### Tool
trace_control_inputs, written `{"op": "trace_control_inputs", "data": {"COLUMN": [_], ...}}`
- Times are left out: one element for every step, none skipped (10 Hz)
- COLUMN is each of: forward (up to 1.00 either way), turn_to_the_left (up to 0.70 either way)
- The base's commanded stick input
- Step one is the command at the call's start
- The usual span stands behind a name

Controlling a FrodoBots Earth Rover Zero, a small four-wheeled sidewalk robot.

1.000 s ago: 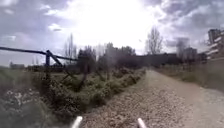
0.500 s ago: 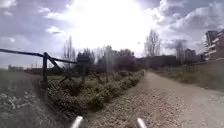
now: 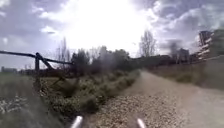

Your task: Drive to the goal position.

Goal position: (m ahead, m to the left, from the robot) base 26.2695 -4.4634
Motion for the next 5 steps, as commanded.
{"op": "trace_control_inputs", "data": {"forward": [0.49, 0.49, 0.5, 0.5, 0.5], "turn_to_the_left": [0.0, 0.0, 0.0, -0.25, -0.5]}}
